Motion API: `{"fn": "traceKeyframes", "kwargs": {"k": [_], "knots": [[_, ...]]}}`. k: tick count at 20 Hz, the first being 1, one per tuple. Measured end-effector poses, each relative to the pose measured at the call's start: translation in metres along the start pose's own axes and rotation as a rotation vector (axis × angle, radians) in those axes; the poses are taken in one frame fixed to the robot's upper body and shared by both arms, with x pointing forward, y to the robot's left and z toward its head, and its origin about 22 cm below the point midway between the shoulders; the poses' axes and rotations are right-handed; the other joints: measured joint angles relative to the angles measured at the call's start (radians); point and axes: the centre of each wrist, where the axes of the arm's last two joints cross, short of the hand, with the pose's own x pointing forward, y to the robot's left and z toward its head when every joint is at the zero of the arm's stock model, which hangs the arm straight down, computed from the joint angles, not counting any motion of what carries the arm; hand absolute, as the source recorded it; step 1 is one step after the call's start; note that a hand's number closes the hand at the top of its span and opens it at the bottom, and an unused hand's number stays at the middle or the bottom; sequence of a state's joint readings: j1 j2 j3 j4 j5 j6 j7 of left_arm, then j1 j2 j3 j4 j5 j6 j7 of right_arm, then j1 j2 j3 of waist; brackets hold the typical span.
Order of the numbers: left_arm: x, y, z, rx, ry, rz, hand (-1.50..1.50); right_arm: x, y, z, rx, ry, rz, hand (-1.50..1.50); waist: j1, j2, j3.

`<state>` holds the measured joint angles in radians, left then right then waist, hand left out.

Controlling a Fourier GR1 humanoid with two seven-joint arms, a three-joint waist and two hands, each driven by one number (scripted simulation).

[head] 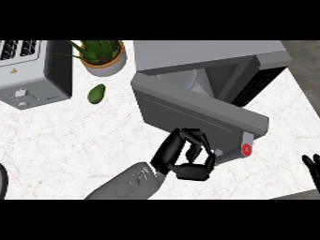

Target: Pick up the milk, place it into the microwave and close the microwave

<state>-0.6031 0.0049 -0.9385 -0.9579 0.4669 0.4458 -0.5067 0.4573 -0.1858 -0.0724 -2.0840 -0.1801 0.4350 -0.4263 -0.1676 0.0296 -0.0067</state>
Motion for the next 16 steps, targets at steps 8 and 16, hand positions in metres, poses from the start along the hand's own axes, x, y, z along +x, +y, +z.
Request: {"fn": "traceKeyframes", "kwargs": {"k": [8, 16], "knots": [[0.018, 0.005, -0.027, 0.173, 0.012, 0.008, -1.5, 0.016, -0.017, -0.014, 0.035, -0.033, 0.049, -1.5, -0.038, 0.01, 0.002], [0.027, 0.015, -0.05, 0.297, 0.064, 0.009, -1.5, 0.053, -0.048, -0.04, 0.077, -0.105, 0.365, 1.5, -0.083, 0.022, 0.0]]}}
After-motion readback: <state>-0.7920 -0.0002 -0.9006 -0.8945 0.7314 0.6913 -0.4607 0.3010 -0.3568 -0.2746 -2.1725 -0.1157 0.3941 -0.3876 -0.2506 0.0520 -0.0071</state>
